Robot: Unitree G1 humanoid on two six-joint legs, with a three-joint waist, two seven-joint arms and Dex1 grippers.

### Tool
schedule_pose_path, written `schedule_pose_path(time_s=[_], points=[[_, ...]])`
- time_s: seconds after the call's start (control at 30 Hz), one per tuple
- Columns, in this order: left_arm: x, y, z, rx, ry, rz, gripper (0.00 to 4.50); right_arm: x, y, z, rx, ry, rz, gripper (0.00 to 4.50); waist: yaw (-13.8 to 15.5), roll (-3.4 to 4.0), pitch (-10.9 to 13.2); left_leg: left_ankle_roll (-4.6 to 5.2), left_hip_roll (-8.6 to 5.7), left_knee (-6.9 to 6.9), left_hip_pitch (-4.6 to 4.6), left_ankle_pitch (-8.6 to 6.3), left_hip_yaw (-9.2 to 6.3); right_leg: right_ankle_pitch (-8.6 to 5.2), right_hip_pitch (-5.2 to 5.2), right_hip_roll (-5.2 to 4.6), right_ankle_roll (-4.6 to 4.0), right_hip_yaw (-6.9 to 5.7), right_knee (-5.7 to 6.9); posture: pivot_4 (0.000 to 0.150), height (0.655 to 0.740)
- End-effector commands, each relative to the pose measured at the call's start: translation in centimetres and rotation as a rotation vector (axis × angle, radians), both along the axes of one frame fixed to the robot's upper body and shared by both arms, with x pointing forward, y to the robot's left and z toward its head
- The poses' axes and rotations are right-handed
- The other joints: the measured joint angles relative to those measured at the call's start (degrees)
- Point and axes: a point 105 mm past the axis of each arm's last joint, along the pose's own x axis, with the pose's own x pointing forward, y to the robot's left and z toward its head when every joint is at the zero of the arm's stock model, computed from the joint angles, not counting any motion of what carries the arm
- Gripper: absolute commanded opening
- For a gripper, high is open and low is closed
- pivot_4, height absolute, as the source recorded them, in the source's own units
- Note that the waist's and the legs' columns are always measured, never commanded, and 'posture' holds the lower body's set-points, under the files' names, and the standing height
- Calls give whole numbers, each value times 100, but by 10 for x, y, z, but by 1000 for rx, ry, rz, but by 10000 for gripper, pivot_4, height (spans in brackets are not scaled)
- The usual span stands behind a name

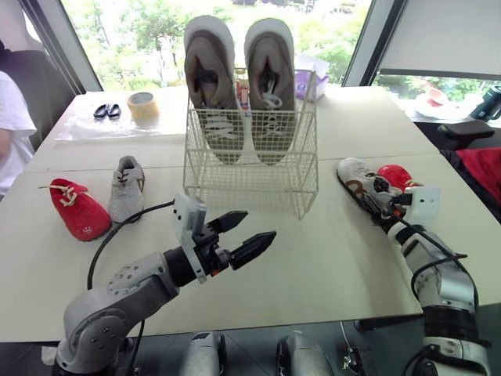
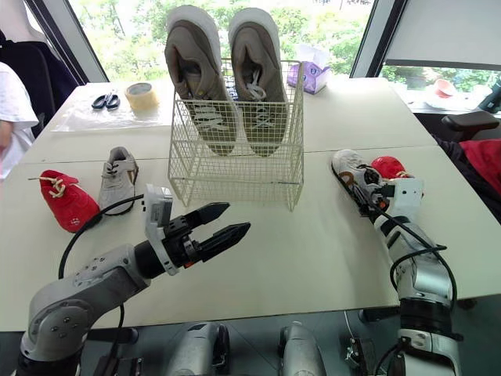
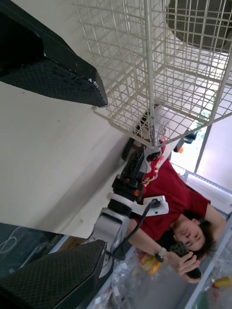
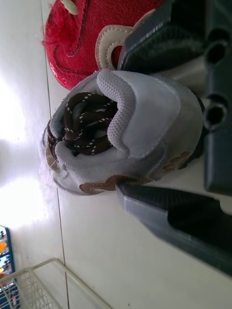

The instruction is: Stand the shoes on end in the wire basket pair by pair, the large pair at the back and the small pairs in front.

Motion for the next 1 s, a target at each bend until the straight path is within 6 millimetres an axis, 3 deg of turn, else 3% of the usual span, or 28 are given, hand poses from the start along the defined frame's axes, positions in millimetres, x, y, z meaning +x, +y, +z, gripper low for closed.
schedule_pose_path(time_s=[0.03,0.13,0.17,0.3,0.37,0.43,0.53,0.6,0.67,0.8,1.0], points=[[-13,3,17,-57,-19,-72,45000,2,11,-6,-5,5,26,16379,-13,0,-1,0,1,0,1,0,0,0,0,0,0,0,0,1500,6938],[-13,12,20,-30,18,-74,45000,2,15,-1,-10,-18,33,3204,-14,2,-1,0,3,-1,2,0,-1,0,0,1,-1,-1,0,1500,6938],[-11,15,20,-8,25,-64,45000,2,16,2,-14,-28,32,1076,-13,2,-1,0,3,-1,2,0,-1,-1,0,1,-1,0,0,1500,6938],[17,49,49,77,-54,67,45000,3,11,73,-60,-238,28,1076,1,21,11,-1,3,-2,-2,0,0,0,-6,1,-2,0,1,1500,6938],[22,57,63,50,-69,75,45000,2,10,97,-78,-298,26,1076,2,37,18,0,1,-1,-9,0,4,0,-15,1,-1,4,0,1500,6938],[18,68,105,-153,-101,-55,45000,0,7,151,-132,-431,37,1076,8,40,25,2,0,-2,-13,-2,7,0,-18,0,0,7,-1,1500,6938],[32,94,162,-302,-223,-47,45000,-18,16,246,-278,-674,108,1076,16,47,37,-1,-1,-1,-31,1,4,0,-35,0,0,5,1,1500,6938],[44,105,187,-325,-282,-22,45000,-36,38,288,-366,-780,240,1076,6,45,36,-4,-3,-10,-37,3,4,0,-45,3,0,4,3,1500,6938],[56,114,207,-369,-304,-26,45000,-53,61,314,-463,-839,366,1076,7,43,36,-7,-2,-21,-22,4,5,-6,-33,6,4,4,-3,1500,6938],[71,123,235,-466,-310,-90,45000,-74,95,337,-590,-899,553,1076,-19,33,36,-10,-2,-34,-5,6,12,-11,-18,7,6,4,-20,1500,6938],[79,104,237,-403,-276,-251,45000,-94,140,338,-701,-926,813,1076,-21,23,43,-42,-2,-33,-16,25,15,-9,-22,6,7,3,-30,1500,6938]])
